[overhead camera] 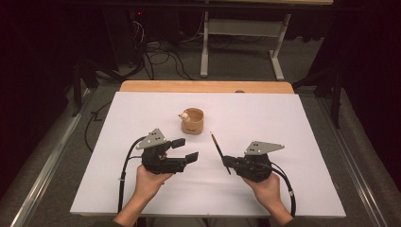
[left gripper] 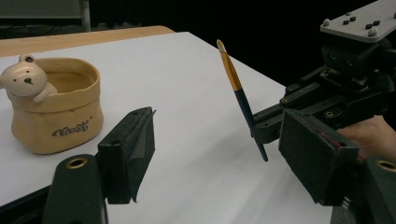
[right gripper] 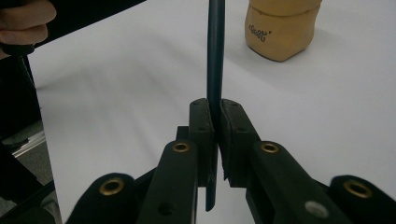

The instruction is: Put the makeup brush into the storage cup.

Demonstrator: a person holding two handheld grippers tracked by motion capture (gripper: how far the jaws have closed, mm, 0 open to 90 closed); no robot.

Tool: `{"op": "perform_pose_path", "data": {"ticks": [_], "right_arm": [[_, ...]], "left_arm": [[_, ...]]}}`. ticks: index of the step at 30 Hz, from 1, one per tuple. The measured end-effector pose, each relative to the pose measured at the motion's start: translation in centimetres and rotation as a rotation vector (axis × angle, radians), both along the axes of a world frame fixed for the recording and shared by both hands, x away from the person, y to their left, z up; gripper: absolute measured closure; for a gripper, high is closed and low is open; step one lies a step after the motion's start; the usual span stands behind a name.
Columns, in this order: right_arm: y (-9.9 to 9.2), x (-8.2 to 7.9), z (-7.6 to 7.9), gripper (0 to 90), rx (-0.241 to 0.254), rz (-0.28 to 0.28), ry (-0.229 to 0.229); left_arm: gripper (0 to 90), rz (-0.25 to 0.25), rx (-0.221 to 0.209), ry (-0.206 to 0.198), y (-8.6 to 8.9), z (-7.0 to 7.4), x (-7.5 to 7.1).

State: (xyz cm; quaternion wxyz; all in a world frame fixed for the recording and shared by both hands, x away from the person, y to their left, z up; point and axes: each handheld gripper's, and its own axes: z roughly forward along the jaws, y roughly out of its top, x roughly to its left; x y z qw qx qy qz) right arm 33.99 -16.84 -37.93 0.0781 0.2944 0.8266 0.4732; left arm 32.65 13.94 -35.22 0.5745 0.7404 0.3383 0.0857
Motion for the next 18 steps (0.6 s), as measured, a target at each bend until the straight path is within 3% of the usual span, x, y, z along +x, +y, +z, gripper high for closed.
{"op": "perform_pose_path", "data": {"ticks": [18], "right_arm": [[0.1,-0.2,0.2,86.2,0.002,0.005,-0.011]], "left_arm": [[32.2,-0.036,0.021,0.012,-2.7,-0.1,1.1]]}}
